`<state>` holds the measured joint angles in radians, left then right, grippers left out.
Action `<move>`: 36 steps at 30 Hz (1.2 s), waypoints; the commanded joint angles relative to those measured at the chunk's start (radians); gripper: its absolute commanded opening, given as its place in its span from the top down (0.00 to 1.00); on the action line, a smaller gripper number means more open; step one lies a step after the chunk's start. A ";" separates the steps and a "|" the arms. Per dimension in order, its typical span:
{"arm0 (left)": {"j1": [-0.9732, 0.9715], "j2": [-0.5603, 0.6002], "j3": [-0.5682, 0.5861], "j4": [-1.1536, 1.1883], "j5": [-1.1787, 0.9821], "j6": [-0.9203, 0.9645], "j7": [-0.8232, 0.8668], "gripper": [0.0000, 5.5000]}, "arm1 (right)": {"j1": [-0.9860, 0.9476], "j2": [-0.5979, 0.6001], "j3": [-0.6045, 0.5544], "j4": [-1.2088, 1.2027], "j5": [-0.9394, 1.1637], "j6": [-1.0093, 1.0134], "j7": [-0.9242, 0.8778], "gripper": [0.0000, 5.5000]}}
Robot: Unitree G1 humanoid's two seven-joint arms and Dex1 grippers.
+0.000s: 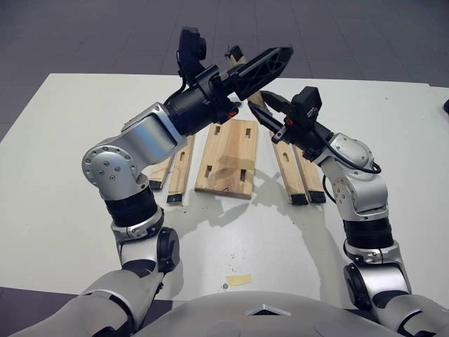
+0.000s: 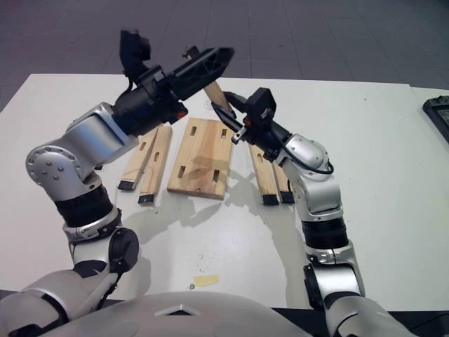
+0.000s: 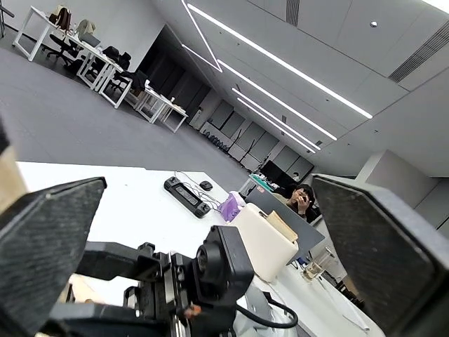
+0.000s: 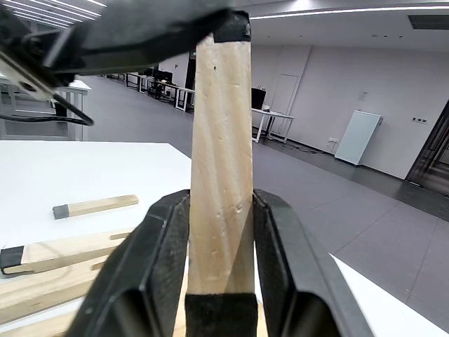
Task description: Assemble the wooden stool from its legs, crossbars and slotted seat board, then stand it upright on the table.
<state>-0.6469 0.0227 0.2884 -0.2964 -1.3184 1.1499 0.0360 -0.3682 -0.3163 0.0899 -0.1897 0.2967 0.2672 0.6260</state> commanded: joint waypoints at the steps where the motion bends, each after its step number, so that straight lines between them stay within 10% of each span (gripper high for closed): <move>1: 0.006 0.052 -0.024 -0.005 0.014 -0.029 0.010 0.02 | 0.009 -0.005 -0.015 -0.043 0.005 -0.002 -0.009 0.76; 27: 0.029 0.238 -0.074 0.046 -0.163 -0.154 0.067 0.02 | 0.109 0.036 0.045 -0.253 0.009 0.050 -0.119 0.76; 36: 0.016 0.271 -0.102 0.058 -0.228 -0.149 0.086 0.29 | 0.116 0.062 0.075 -0.220 -0.052 0.011 -0.158 0.76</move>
<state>-0.6097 0.2744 0.2010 -0.2491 -1.5373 0.9916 0.1091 -0.2595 -0.2624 0.1595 -0.4156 0.2584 0.2914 0.4748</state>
